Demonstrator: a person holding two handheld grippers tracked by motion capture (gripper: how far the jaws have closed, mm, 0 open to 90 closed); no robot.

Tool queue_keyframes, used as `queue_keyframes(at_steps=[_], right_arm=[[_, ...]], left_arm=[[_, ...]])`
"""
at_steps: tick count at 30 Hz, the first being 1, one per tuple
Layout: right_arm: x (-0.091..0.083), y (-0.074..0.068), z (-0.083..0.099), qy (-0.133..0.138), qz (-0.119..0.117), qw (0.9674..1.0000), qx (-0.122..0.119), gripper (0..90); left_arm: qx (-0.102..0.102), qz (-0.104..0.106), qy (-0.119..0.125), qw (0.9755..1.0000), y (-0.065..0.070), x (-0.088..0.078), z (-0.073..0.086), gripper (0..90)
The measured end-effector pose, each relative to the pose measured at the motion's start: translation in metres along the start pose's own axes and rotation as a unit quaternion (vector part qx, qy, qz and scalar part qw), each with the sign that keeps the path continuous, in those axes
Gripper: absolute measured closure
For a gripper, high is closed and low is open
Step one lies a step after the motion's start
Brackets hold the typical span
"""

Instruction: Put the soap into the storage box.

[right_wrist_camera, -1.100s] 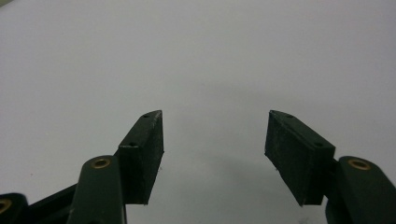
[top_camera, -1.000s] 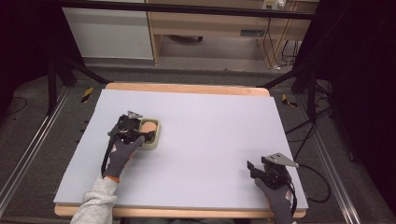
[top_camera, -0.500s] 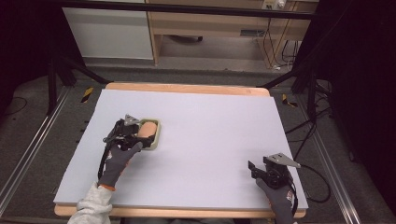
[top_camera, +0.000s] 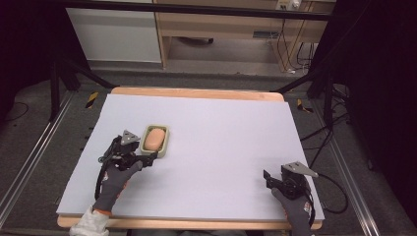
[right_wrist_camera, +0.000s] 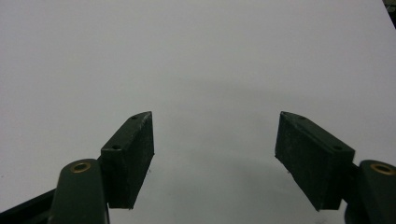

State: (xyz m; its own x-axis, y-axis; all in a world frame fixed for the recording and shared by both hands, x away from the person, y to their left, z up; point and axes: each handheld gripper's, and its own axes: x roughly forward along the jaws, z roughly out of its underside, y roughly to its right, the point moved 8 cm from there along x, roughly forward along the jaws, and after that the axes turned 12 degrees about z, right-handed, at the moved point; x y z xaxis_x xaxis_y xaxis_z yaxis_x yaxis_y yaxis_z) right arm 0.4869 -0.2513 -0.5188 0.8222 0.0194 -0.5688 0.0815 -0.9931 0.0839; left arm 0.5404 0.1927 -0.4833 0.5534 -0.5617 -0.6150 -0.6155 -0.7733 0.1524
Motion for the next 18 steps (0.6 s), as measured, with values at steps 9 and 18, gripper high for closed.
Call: queue_keyframes(at_steps=[9,18], right_arm=[[0.002,0.006,0.002,-0.009,0.008,0.9999,0.007,23.9],[0.003,0.011,0.004,-0.013,0.015,0.9997,0.013,22.4]], left_arm=[[0.0,-0.008,0.0,1.0,0.001,-0.011,0.018,15.7],[-0.008,-0.014,0.002,0.9999,-0.004,-0.019,0.038,14.9]])
